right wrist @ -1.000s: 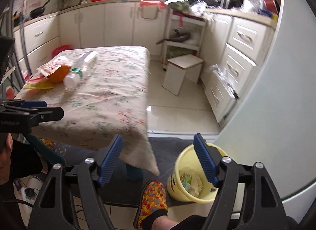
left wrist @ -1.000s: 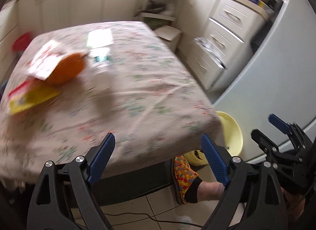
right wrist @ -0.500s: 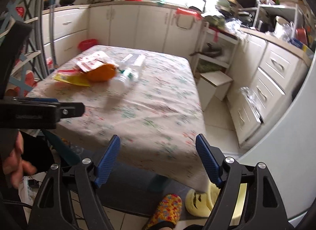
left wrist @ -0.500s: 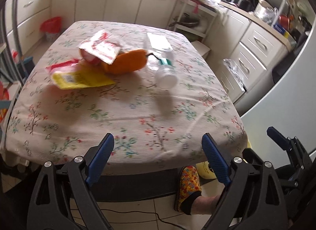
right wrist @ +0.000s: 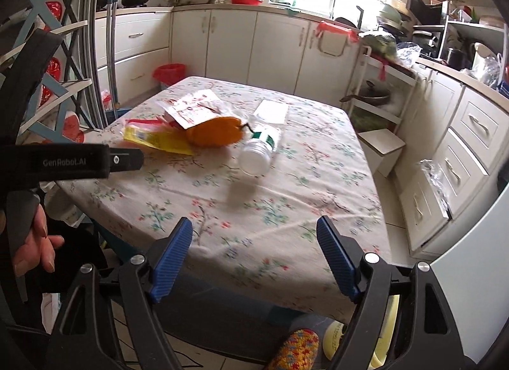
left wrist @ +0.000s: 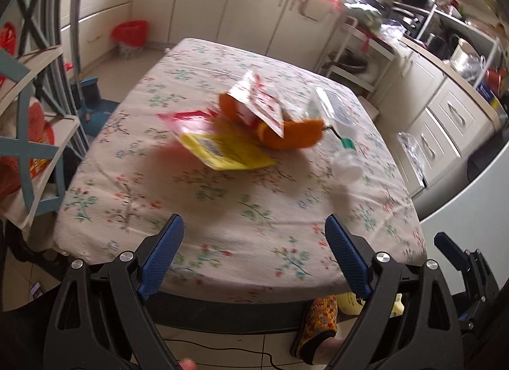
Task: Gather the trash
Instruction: 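Move both open tools back toward the table, then grasp the yellow-red snack wrapper with the left gripper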
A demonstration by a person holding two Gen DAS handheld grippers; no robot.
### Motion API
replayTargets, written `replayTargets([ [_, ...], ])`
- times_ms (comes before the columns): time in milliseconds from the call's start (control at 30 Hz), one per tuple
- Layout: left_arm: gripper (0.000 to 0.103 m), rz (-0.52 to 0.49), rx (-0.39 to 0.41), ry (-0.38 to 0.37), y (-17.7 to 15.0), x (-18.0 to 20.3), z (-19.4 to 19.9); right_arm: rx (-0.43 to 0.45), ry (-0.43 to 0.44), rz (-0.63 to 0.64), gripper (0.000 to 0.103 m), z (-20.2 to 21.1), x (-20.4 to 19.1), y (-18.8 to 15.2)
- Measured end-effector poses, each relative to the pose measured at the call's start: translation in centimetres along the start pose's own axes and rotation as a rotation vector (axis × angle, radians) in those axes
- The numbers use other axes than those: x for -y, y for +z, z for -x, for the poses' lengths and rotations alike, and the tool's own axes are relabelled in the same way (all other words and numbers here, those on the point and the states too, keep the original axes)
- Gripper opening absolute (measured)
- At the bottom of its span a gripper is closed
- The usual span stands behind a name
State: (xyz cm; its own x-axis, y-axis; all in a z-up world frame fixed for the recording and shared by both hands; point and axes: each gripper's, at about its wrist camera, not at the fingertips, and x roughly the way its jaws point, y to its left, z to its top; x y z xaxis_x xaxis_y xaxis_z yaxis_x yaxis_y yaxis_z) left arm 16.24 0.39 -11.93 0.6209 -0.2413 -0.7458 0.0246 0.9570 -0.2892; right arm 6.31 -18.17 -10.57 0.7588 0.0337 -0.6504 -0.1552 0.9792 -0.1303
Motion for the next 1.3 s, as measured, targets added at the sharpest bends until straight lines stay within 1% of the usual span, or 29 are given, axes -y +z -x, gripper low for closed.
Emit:
replayTargets([
  [100,0.086,0.031,-0.006,0.02,0.7,-1.5,-0.2,0.001,0.012,0.003,0.077,-0.3,-0.6,0.4],
  [167,0.086,0.079,-0.022,0.017,1.3,-2.7,-0.6,0.002,0.019,0.006,0.078,-0.5,-1.1,0.6],
  [267,0.086,0.134,-0.025,0.014,2.0,-3.9,-1.0,-0.001,0.029,0.015,0.078,-0.8,-1.7,0.7],
  [433,0.086,0.225,-0.043,-0.023,3.2,-4.8,-2.7,-0.011,0.028,0.035,0.079,-1.1,-2.2,0.5],
  [500,0.086,0.244,-0.044,-0.028,3.6,-4.8,-3.3,-0.015,0.026,0.028,0.079,-1.1,-2.1,0.4],
  [667,0.086,0.235,-0.036,-0.007,3.8,-4.0,-4.2,-0.015,0.02,0.02,0.079,-0.9,-1.7,0.3],
  [1033,0.086,0.192,-0.016,0.071,4.0,-3.3,-4.8,-0.02,0.026,0.003,0.08,-1.0,-1.2,0.1],
  [1133,0.086,0.186,-0.015,0.079,4.0,-3.3,-5.1,-0.025,0.029,-0.002,0.08,-1.2,-1.1,0.0],
  [1300,0.086,0.212,-0.011,0.075,4.3,-3.5,-5.6,-0.028,0.038,-0.002,0.08,-1.3,-1.2,0.0],
])
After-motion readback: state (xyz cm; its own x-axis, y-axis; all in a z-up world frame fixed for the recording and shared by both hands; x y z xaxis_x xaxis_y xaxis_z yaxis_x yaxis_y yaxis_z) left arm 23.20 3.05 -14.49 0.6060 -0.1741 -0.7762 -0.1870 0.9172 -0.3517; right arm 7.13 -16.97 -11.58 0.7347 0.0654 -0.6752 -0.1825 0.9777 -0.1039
